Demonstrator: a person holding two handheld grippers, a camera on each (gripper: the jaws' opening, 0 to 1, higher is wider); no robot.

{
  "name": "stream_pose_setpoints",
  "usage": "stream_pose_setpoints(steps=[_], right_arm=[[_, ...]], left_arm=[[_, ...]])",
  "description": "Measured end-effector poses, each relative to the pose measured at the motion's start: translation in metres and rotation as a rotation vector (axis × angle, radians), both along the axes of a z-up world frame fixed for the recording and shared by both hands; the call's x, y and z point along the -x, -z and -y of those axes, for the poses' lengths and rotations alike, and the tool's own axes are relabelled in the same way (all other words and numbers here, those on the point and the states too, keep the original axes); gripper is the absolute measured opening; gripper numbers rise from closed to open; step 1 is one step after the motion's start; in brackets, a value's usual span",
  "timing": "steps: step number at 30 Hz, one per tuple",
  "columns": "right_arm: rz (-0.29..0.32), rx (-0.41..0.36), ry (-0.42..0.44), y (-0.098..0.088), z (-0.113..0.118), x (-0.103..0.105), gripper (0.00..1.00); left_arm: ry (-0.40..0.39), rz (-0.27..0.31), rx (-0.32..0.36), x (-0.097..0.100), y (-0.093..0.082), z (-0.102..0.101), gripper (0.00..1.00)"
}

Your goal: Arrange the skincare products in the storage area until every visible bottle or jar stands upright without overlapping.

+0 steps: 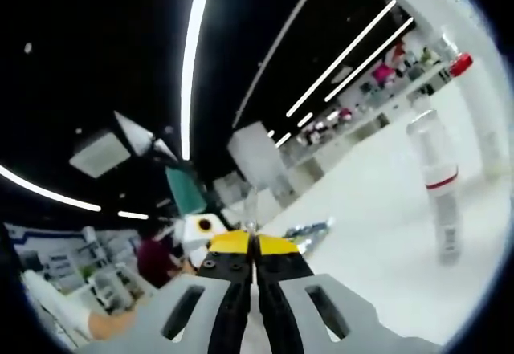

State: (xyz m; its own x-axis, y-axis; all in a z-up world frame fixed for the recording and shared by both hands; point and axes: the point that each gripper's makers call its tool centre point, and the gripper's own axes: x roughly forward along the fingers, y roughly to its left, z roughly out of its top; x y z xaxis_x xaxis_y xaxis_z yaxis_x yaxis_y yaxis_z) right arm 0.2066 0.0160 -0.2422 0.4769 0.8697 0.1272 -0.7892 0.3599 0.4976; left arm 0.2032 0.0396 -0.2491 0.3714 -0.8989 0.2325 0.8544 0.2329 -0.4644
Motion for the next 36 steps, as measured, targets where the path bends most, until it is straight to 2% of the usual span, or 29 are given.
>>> stream_pose_setpoints(steps=[4, 7, 10, 17, 20, 23, 24, 25, 28, 29, 30, 33, 36], right_arm=[[0.003, -0.008, -0.002, -0.002, 0.001, 0.001, 0.00], [0.007, -0.039, 0.008, -0.008, 0.004, 0.000, 0.00], [0.006, -0.048, 0.016, -0.009, 0.006, 0.000, 0.00], [0.012, -0.042, -0.002, -0.009, 0.002, 0.003, 0.00], [0.046, -0.014, 0.018, -0.007, 0.003, 0.001, 0.00], [0.091, 0.015, 0.057, -0.005, 0.004, -0.003, 0.02], [0.110, 0.033, 0.078, -0.003, 0.004, -0.006, 0.03], [0.123, 0.048, 0.087, -0.002, 0.003, -0.007, 0.04], [0.146, 0.080, 0.116, 0.000, 0.003, -0.009, 0.04], [0.155, 0.084, 0.117, 0.001, 0.002, -0.009, 0.04], [0.154, 0.082, 0.117, 0.001, 0.002, -0.009, 0.05], [0.163, 0.106, 0.131, 0.004, 0.004, -0.016, 0.12], [0.168, 0.127, 0.150, 0.007, 0.005, -0.021, 0.17]], left_arm=[[-0.005, 0.046, -0.020, -0.002, 0.000, -0.001, 0.03], [0.035, -0.011, -0.054, -0.002, 0.009, 0.002, 0.04], [0.036, 0.005, -0.053, -0.005, 0.007, 0.002, 0.03], [0.063, -0.034, -0.032, -0.004, 0.004, -0.003, 0.01], [0.051, -0.054, -0.052, -0.009, 0.007, -0.004, 0.01], [0.039, -0.084, -0.059, -0.014, 0.009, -0.007, 0.00], [0.050, -0.161, -0.041, -0.013, 0.008, -0.008, 0.00], [0.051, -0.178, -0.033, -0.014, 0.008, -0.010, 0.00], [0.021, -0.179, -0.025, -0.022, 0.008, -0.016, 0.00], [0.010, -0.217, -0.014, -0.025, 0.008, -0.019, 0.00], [0.008, -0.226, -0.011, -0.026, 0.008, -0.019, 0.00], [-0.004, -0.274, 0.016, -0.011, 0.008, -0.013, 0.00], [-0.020, -0.289, 0.027, -0.011, 0.005, -0.015, 0.00]])
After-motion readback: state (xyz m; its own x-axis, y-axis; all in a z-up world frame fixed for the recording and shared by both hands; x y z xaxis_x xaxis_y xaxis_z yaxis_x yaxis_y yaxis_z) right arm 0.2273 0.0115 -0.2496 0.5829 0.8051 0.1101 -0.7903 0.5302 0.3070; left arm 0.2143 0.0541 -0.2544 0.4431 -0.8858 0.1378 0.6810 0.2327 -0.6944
